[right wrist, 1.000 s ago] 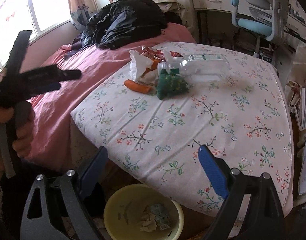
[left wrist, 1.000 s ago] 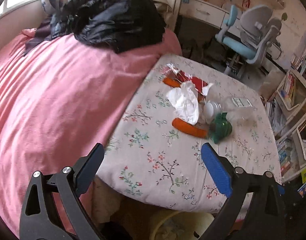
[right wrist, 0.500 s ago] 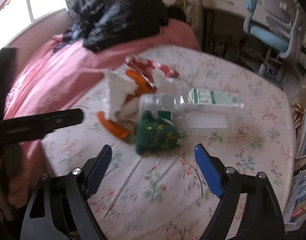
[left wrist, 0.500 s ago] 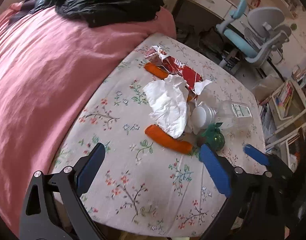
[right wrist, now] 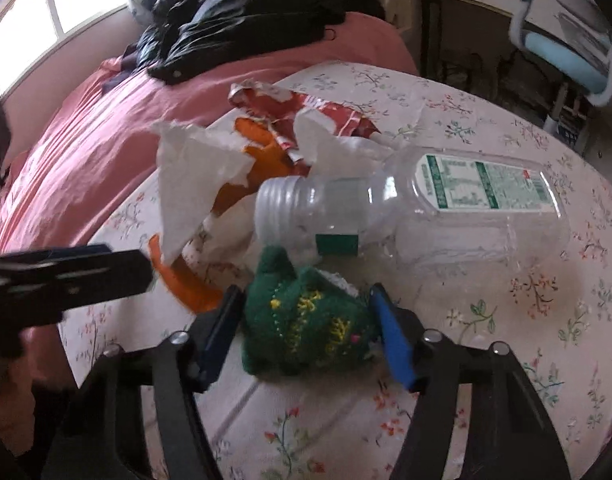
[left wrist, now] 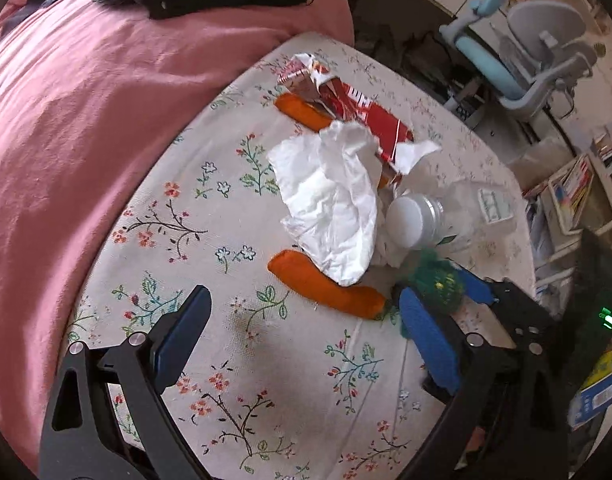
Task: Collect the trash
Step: 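Move the right tool back to the table and grasp the green plush toy, then grasp the orange foam piece with the left tool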
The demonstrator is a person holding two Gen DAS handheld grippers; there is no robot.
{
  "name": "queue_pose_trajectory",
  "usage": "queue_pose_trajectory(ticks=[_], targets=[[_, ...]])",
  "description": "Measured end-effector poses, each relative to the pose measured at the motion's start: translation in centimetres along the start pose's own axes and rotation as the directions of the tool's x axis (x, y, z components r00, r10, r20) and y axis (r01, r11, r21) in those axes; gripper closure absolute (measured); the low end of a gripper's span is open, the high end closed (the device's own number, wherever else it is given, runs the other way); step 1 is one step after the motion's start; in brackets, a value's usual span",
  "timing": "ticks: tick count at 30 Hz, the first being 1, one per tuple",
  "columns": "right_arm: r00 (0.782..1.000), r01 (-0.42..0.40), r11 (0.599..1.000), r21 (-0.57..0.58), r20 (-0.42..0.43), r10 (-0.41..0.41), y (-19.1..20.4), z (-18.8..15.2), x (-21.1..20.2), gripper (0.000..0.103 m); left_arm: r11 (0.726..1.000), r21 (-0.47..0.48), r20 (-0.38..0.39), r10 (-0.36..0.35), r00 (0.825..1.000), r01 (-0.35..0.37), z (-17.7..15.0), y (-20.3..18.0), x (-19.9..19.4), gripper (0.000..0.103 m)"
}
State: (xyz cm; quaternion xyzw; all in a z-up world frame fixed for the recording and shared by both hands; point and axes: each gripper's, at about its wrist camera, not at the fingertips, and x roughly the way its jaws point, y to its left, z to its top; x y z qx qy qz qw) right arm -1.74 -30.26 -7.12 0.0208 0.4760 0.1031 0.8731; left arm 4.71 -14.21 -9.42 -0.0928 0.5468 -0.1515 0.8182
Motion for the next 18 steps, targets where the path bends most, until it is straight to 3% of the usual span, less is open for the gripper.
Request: queue_pose_trajectory(ticks=[4,11,15,18], targets=[[1.0,0.01,1.0,-0.018,-0.012,-0.01,-0.4,-1.3,-2.1,0.048,1.0,-0.011,-0.015,0.027,1.0,-0.027,-0.3,-0.1,0.8,0.013],[1.0,-0.007,0.998,0.066,-0.026,0.009,-2.8,-2.9,-3.8,0.047,0.988,0.066,0.031,0.14,0.99,-0.142,-0.8,-2.4,1.7,0.013],[0.999,-0.018,0.996,0.083,-0.033,0.021,-2.9,-2.8,-3.6,0.044,0.975,0.104,0.069,0.191,0.979,-0.197,-0.7,-3.0,2.1,0.018],[0.999,-0.027,0.997,0.074,-0.032,0.03,-2.7,-2.8,-3.6,0.043,0.966,0.116,0.092,0.22,0.971,-0.23,-0.5,-2.9,2.0,0.031]])
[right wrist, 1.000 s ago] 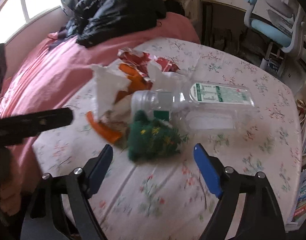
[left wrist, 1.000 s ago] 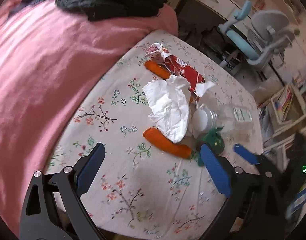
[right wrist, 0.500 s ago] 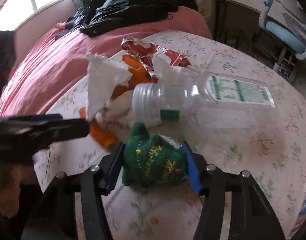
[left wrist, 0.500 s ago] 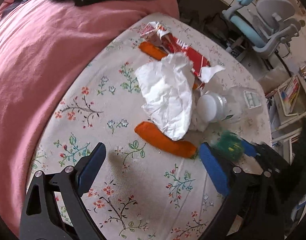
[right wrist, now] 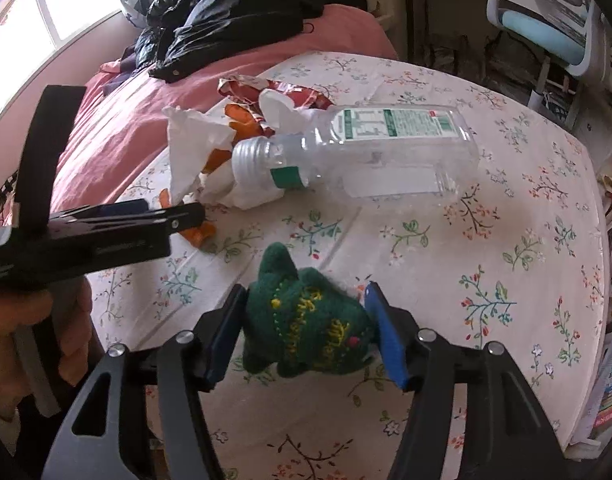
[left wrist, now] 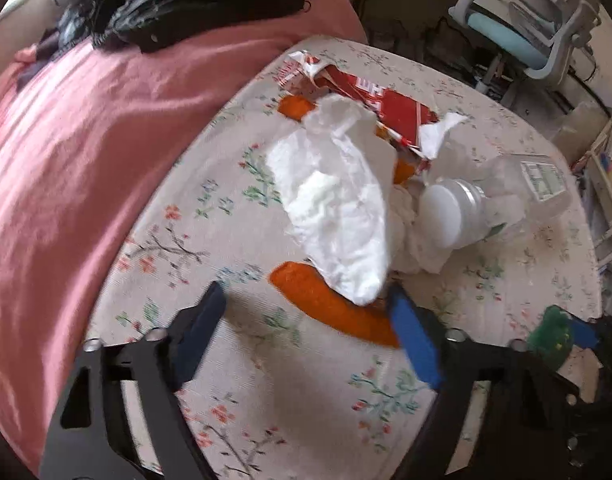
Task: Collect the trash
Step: 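Grasp the orange foam piece with the left tool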
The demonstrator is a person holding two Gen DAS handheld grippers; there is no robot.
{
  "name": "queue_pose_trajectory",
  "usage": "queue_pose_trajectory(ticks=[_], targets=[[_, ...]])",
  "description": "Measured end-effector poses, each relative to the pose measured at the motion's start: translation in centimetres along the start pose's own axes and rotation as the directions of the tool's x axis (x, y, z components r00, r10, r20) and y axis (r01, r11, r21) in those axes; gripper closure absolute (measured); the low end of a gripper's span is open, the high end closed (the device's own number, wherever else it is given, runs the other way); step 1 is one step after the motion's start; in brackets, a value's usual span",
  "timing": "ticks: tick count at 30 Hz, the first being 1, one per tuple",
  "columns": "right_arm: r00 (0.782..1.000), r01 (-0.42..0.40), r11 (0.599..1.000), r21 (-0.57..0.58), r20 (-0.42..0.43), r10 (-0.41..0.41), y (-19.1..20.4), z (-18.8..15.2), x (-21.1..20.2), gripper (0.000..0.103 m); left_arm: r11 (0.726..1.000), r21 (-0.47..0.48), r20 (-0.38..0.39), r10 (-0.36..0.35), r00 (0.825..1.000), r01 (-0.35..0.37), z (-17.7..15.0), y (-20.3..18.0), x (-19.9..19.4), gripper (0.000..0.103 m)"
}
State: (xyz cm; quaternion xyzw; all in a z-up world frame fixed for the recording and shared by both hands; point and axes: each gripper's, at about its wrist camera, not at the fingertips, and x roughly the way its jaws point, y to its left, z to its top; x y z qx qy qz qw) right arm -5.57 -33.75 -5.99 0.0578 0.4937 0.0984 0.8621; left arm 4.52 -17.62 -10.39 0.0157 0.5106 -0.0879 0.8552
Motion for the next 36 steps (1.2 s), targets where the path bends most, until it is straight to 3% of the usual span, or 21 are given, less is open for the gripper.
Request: queue_pose_trajectory(ticks=[2,4,7,10,16,21,24,25,30,36], targets=[[1.0,0.001,1.0,-0.009,-0.01,-0.001,0.2,0.0,0.2,0.043,1.0,0.003,0.0,-0.006,1.0,0.006,0.2,0.4,-0.1,0.036],[1.0,-0.002,1.0,-0.007,-0.021,0.002,0.1,0.0,0.4,0.043,0.999,0.028,-0.005,-0.022,1.0,0.022,0.2,0.7,-0.2,0.048],[0.999,-0.006,1.0,-0.003,-0.032,0.005,-0.2,-0.1,0.5,0.043,0.992,0.106,-0.037,-0.065,0.997,0.068,-0.3,1.2,-0.7,0.056],[0.999,-0.01,1.0,-0.011,-0.042,0.01,-0.1,-0.3,0.5,0.043,0.983,0.124,-0.068,-0.128,0.989,0.135,-0.7,2.3,-1.5,0.057],[0.998,-0.002,0.999,-0.037,-0.056,0.0,0.2,-0.6,0.8,0.042,0.985,0.096,-0.062,-0.136,0.989,0.142,-1.2,3.3,-1.9,0.057],[0.999,0.01,0.999,-0.039,-0.046,-0.012,0.1,-0.7,0.5,0.042,0.984,0.136,-0.035,-0.115,0.993,0.119,-1.3,2.3,-1.9,0.057],[0.997,0.024,0.998,-0.05,-0.069,-0.028,0.0,-0.8,0.8,0.045,0.981,0.146,-0.048,-0.122,0.991,0.127,-1.4,2.0,-1.9,0.085],[0.997,0.025,0.998,-0.054,-0.073,-0.029,0.1,-0.8,0.9,0.048,0.979,0.145,-0.058,-0.138,0.989,0.145,-1.4,1.9,-1.8,0.087],[0.999,0.01,0.998,-0.063,-0.05,-0.013,0.5,-0.7,0.1,0.052,0.969,0.159,-0.054,-0.182,0.982,0.189,-1.7,1.5,-3.2,0.088],[1.0,-0.017,0.998,-0.062,-0.026,0.015,1.0,-0.8,-0.9,0.052,0.948,0.163,0.003,-0.279,0.96,0.275,-2.8,1.2,-7.4,0.088]])
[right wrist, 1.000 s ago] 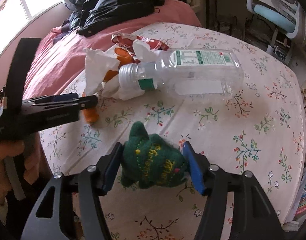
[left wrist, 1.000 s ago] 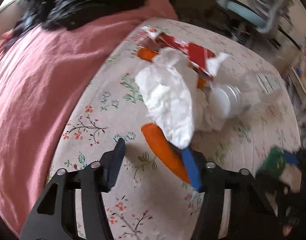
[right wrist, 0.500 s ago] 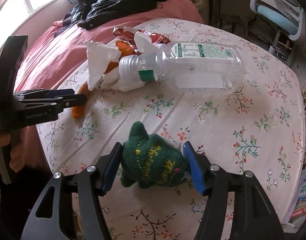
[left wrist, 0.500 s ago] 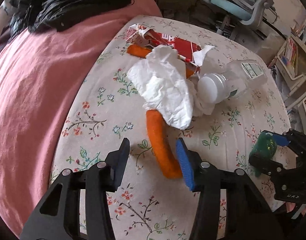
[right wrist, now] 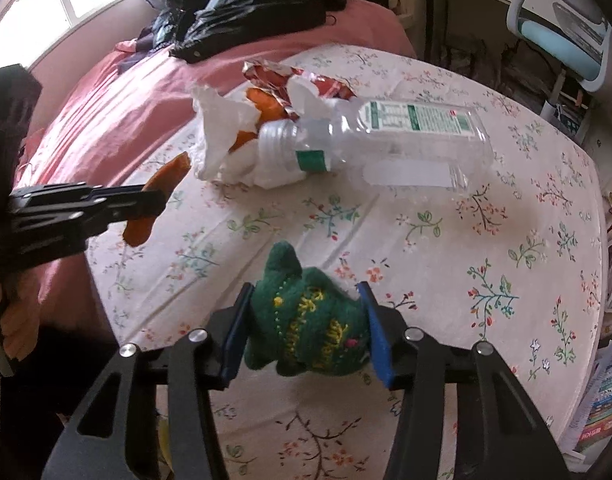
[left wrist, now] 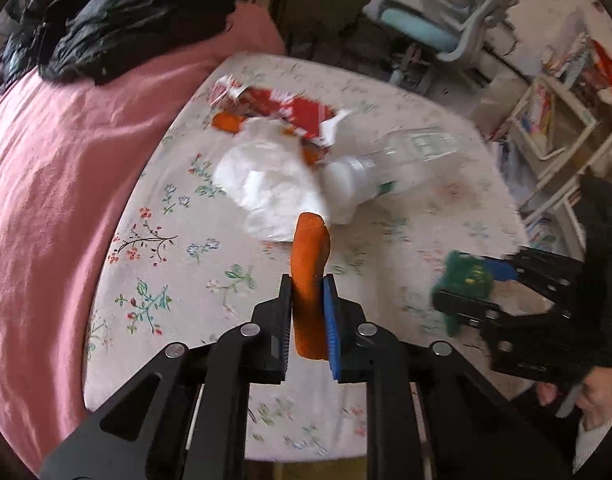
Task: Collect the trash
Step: 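Grasp the orange foam piece with the left tool, then carry the plush toy and orange piece to the yellow bucket and release both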
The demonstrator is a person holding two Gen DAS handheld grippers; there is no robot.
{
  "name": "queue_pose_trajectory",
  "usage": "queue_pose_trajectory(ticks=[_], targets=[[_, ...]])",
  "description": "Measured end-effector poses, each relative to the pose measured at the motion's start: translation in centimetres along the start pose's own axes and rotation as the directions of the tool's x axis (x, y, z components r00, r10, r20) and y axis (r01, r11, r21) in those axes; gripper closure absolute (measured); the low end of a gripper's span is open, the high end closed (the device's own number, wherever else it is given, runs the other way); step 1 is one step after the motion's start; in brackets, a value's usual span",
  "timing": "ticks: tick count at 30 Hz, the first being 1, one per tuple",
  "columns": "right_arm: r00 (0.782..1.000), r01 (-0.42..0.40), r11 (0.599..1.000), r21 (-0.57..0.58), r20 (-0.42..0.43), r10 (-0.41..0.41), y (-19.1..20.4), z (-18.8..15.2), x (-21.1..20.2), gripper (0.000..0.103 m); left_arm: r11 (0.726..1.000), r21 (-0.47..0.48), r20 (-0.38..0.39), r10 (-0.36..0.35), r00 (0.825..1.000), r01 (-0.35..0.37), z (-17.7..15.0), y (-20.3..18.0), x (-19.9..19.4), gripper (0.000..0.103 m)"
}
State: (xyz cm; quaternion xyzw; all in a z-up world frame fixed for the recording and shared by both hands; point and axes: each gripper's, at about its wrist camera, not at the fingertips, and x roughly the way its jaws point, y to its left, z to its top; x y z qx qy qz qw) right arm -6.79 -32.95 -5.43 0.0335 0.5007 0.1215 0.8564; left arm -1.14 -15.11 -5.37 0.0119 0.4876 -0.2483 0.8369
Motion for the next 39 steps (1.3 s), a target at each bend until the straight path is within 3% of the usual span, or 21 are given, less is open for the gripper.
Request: queue_pose_trajectory(ticks=[4,13,20,23,25,28,30,34,39], targets=[[1.0,-0.014,1.0,0.014,0.014,0.014,0.2,-0.1,-0.6,0.052,0.999,0.048,0.055,-0.006,0.998,0.003,-0.3,-1.5,-1.8,0.088],[0.998,-0.06,0.998,-0.029,0.018,0.061,2.5,-1.2,-2.1,0.051,0.999,0.038,0.087,0.005,0.996,-0.008,-0.7,-1.3,-3.1,0.088],[0.99,-0.14,0.988,-0.069,0.005,0.14,5.9,-4.4,-3.7,0.05,0.995,0.094,0.124,0.034,0.992,-0.046,-1.7,-2.2,-4.7,0.088],[0.982,-0.185,0.976,-0.116,-0.054,0.179,8.3,-6.9,-3.8,0.045,0.994,0.101,0.129,0.031,0.991,-0.045,-2.2,-2.4,-5.3,0.088],[0.986,-0.162,0.975,-0.155,-0.073,0.153,9.8,-8.3,-3.9,0.034,0.992,0.11,0.135,0.041,0.99,-0.056,-2.5,-2.6,-5.6,0.088],[0.99,-0.129,0.977,-0.171,-0.07,0.119,10.7,-10.0,-4.4,0.026,0.99,0.124,0.142,0.053,0.988,-0.071,-3.1,-2.8,-6.2,0.088],[0.991,-0.131,0.982,-0.14,-0.053,0.124,10.3,-10.4,-4.9,0.025,0.99,0.123,0.142,0.054,0.988,-0.072,-3.6,-2.7,-6.4,0.088],[0.992,-0.115,0.993,-0.014,0.059,0.116,7.7,-9.8,-6.9,0.022,0.991,0.117,0.122,0.053,0.991,-0.067,-5.0,-2.7,-6.7,0.088],[0.972,-0.135,0.973,0.185,0.217,0.094,3.9,-8.8,-9.2,0.017,0.988,0.145,0.049,0.048,0.998,-0.054,-8.5,-3.9,-6.3,0.088]])
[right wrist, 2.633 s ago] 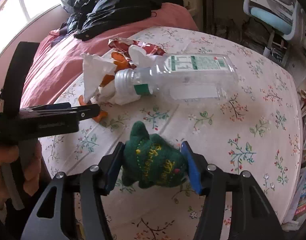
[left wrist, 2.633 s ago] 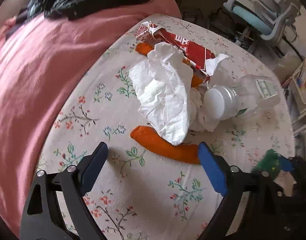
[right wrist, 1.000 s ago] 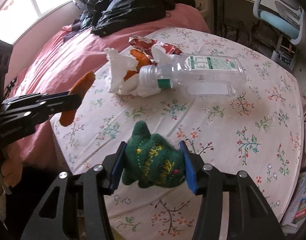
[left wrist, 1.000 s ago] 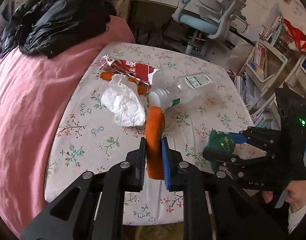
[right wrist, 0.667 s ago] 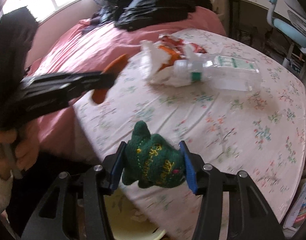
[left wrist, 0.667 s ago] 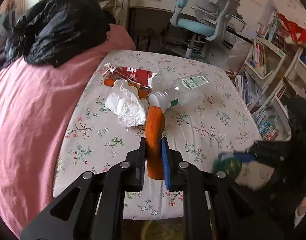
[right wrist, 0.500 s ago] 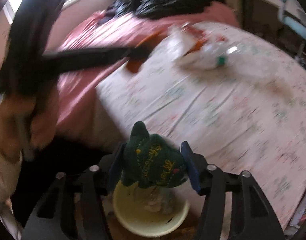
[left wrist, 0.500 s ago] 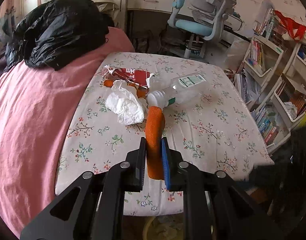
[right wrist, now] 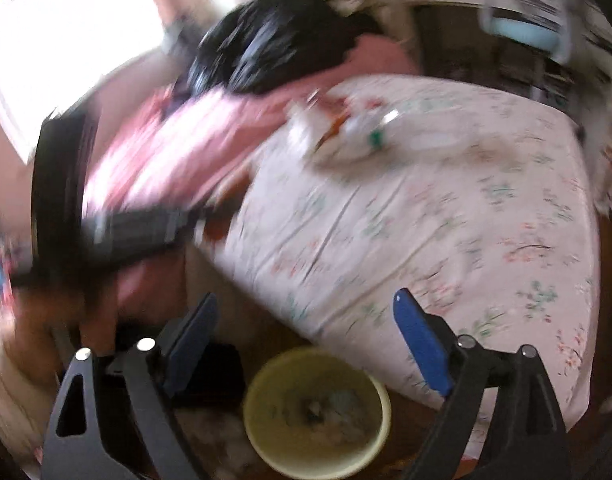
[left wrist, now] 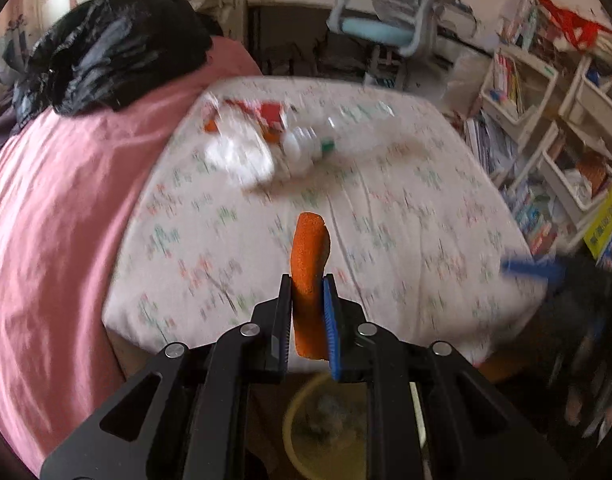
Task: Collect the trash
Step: 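Carry the plush toy and orange piece to the yellow bucket and release both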
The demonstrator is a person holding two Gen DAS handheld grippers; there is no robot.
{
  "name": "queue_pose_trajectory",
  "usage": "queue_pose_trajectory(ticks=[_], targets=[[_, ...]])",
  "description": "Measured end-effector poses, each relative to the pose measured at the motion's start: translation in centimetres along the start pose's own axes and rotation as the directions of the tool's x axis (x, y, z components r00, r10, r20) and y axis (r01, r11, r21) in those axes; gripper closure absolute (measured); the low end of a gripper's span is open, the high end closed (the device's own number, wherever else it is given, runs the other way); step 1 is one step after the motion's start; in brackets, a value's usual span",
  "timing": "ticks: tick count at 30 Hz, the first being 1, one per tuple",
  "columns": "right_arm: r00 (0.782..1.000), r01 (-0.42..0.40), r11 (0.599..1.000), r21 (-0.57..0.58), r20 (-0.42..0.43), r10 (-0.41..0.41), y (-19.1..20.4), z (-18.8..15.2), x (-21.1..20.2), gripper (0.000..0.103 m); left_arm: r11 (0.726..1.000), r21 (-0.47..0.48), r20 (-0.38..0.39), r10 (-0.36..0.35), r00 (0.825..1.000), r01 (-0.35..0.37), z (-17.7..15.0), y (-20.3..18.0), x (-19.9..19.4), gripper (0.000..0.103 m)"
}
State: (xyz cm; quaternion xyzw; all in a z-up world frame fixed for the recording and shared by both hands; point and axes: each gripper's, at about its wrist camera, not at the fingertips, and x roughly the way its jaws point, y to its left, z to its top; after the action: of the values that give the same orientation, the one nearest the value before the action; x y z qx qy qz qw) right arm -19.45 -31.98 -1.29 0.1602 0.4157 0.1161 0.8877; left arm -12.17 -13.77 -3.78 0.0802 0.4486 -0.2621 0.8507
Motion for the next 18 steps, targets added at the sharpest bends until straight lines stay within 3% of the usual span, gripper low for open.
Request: queue_pose_trajectory(ticks=[3,5,8,10,13,16,18], targets=[[0.998,0.039,0.998,0.054,0.047,-0.042,-1.2,0.5,-0.5,0.017,0.998,0.045,-0.096,-0.031,0.995,0.035,-2.9,-2.0,0.9,0.088],[0.996,0.066,0.996,0.066,0.062,-0.07,-1.5,0.5,-0.7,0.017,0.994,0.093,-0.193,-0.036,0.98,0.055,-5.4,-3.7,2.0,0.088],[0.994,0.077,0.994,0.075,0.077,-0.083,-1.6,0.6,-0.8,0.017,0.983,0.167,-0.302,-0.018,0.953,0.072,-8.2,-5.5,3.1,0.079],[0.992,0.087,0.993,0.074,0.081,-0.093,-1.6,0.5,-0.5,0.016,0.975,0.214,-0.321,0.015,0.947,0.057,-9.3,-6.2,3.1,0.052],[0.99,0.113,0.992,0.063,0.078,-0.117,-1.4,0.3,0.0,0.016,0.97,0.244,-0.238,0.061,0.969,-0.001,-9.1,-6.2,1.8,0.038],[0.984,0.148,0.988,0.043,0.093,-0.152,-1.3,-0.1,-0.2,0.016,0.986,0.158,-0.105,0.074,0.992,-0.056,-7.7,-4.3,-0.2,0.031],[0.981,0.158,0.986,0.05,0.103,-0.162,-1.5,-0.1,-0.2,0.016,0.992,0.093,-0.033,0.094,0.995,-0.09,-6.8,-3.1,-1.6,0.026]])
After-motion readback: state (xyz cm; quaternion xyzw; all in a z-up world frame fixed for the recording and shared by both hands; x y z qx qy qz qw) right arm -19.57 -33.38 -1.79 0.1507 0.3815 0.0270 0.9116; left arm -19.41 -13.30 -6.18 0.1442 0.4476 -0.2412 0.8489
